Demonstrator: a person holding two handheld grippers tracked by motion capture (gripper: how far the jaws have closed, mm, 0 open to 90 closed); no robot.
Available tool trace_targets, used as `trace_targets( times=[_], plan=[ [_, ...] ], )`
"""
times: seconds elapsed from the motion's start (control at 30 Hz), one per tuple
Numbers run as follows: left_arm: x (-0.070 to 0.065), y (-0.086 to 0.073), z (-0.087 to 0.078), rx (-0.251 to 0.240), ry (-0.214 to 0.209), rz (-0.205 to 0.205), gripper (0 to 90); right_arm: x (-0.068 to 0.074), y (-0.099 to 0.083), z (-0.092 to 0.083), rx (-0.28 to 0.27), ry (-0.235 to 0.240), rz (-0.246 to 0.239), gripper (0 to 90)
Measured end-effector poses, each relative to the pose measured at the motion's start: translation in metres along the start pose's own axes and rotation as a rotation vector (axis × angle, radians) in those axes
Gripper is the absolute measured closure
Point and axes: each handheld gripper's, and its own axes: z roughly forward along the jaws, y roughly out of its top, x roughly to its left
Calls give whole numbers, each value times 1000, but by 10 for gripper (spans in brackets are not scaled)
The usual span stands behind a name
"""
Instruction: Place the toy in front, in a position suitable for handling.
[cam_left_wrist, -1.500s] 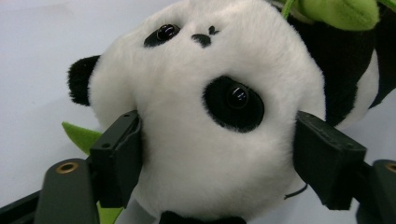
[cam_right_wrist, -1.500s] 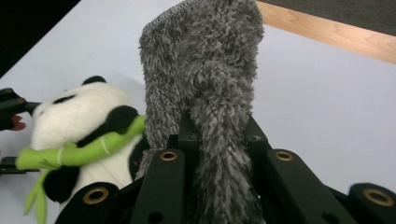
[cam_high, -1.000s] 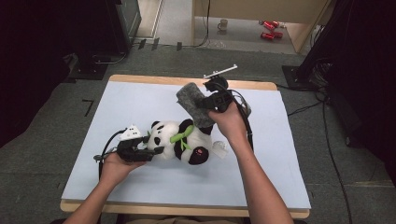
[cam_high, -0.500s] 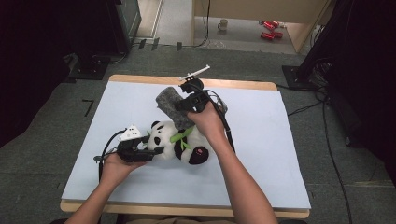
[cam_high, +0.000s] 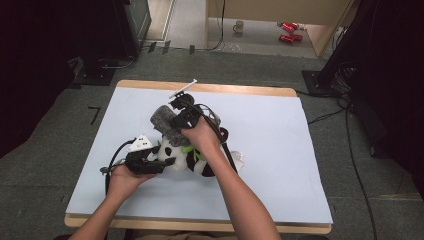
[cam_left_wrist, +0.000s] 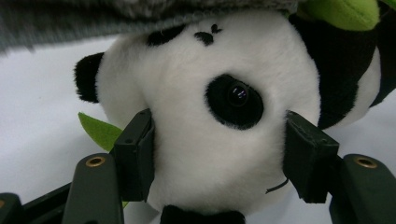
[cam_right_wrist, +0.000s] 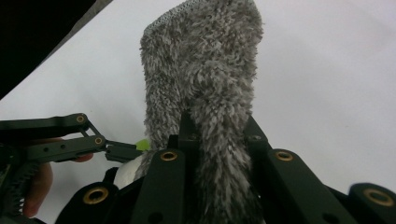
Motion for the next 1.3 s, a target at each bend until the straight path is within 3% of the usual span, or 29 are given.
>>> trace_targets(
  times=[0.17,0.4,0.53,0.7,0.93,1.17,1.3],
  plan=[
    [1,0,0,7,-2,-5,358,-4,-8,12,21,-3,7,774],
    [1,0,1,0,-5,-7,358,-17,-15,12,20,2,44,776],
    [2,0,1,-1,-7,-15,358,-19,-15,13,28,-30,28,780],
    [2,0,1,-3,-10,-21,362,-29,-16,13,49,-54,61,783],
    [2,3,0,12,-13,-24,369,-40,-18,9,79,-105,52,784],
    [2,3,0,10,-11,-21,372,-45,-21,5,86,-138,37,785],
    [2,2,0,8,-12,-19,372,-48,-20,1,74,-145,63,786]
  ],
)
